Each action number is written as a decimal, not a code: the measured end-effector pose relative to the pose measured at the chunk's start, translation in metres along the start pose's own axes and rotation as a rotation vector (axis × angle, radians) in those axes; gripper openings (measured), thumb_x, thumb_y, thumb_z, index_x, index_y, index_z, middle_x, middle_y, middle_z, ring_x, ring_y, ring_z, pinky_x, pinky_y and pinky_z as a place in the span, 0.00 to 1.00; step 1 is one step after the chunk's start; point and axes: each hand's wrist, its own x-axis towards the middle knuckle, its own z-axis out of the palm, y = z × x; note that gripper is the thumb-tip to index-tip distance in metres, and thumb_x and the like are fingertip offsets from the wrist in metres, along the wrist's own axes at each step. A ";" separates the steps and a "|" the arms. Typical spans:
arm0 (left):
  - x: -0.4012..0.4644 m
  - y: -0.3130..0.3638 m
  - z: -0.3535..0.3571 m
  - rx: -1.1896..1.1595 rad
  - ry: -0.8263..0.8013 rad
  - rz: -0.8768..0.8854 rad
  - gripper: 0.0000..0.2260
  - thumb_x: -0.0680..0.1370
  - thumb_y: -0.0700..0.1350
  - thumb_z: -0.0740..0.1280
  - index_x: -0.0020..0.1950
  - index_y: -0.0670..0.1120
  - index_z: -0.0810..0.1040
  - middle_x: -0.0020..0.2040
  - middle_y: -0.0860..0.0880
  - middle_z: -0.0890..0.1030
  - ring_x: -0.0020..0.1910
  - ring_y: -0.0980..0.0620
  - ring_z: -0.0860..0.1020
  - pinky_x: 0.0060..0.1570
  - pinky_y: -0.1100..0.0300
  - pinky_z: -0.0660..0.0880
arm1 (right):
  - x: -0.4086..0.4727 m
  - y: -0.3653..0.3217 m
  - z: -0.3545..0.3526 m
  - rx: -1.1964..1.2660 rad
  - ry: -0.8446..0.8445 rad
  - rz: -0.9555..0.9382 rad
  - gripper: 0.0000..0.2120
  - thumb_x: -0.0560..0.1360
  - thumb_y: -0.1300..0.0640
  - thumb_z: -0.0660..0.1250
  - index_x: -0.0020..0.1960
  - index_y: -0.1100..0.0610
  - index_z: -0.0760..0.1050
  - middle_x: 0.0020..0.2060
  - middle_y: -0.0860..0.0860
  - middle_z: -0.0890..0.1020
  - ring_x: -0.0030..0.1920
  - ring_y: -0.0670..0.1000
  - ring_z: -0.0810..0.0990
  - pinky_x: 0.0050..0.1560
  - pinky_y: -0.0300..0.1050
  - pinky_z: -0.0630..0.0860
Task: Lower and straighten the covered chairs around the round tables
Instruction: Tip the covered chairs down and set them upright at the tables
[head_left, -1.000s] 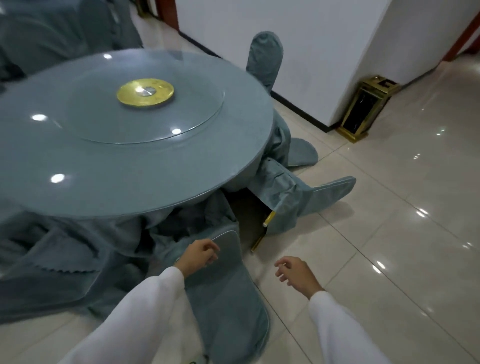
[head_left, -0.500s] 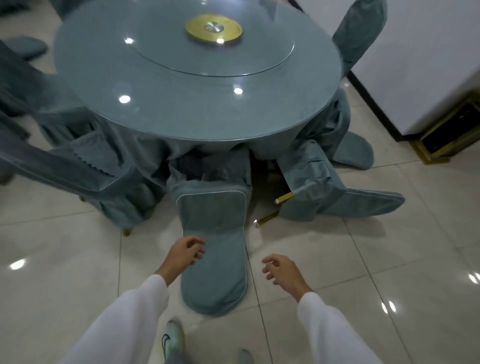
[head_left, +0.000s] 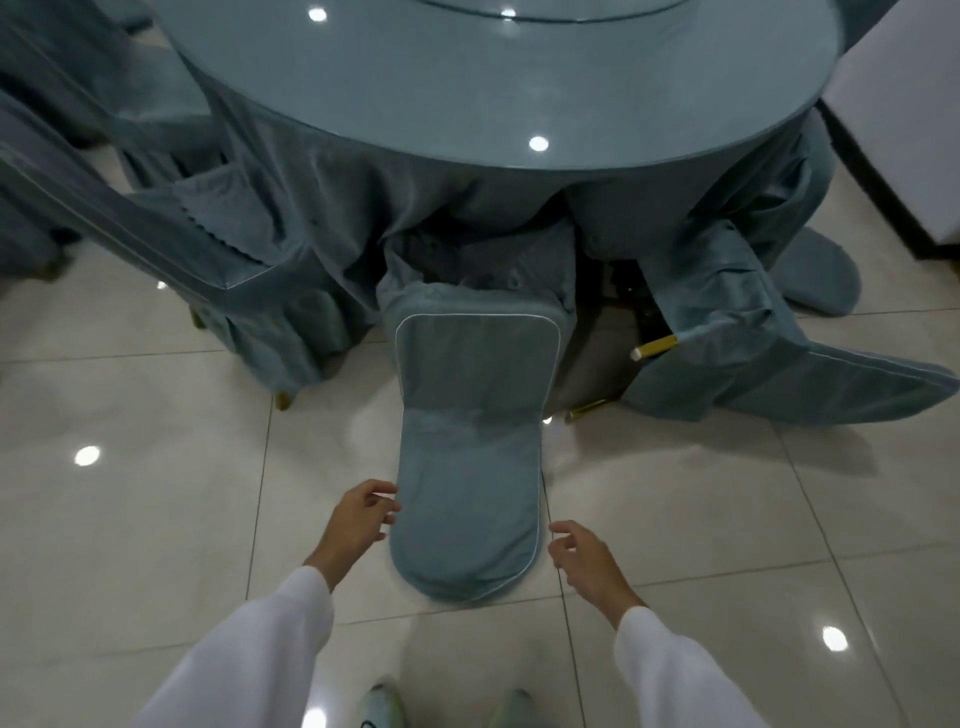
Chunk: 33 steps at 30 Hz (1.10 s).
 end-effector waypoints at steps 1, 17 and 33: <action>0.016 -0.017 0.003 -0.006 0.002 -0.009 0.08 0.80 0.37 0.63 0.55 0.45 0.80 0.49 0.44 0.84 0.45 0.45 0.81 0.45 0.52 0.77 | 0.015 0.011 0.009 -0.002 0.001 0.003 0.15 0.81 0.55 0.63 0.67 0.49 0.75 0.54 0.50 0.82 0.51 0.51 0.81 0.49 0.43 0.77; 0.302 -0.292 0.102 0.388 0.126 -0.111 0.32 0.80 0.48 0.67 0.80 0.43 0.59 0.77 0.38 0.63 0.74 0.35 0.65 0.72 0.44 0.65 | 0.302 0.215 0.175 0.192 0.248 0.083 0.32 0.77 0.47 0.71 0.78 0.48 0.62 0.72 0.57 0.72 0.67 0.61 0.75 0.66 0.57 0.76; 0.367 -0.384 0.136 0.104 0.203 -0.166 0.48 0.71 0.43 0.78 0.81 0.47 0.49 0.72 0.36 0.71 0.68 0.35 0.73 0.65 0.40 0.73 | 0.378 0.273 0.227 0.038 0.281 0.190 0.54 0.78 0.50 0.73 0.82 0.55 0.32 0.78 0.64 0.55 0.75 0.68 0.61 0.74 0.59 0.60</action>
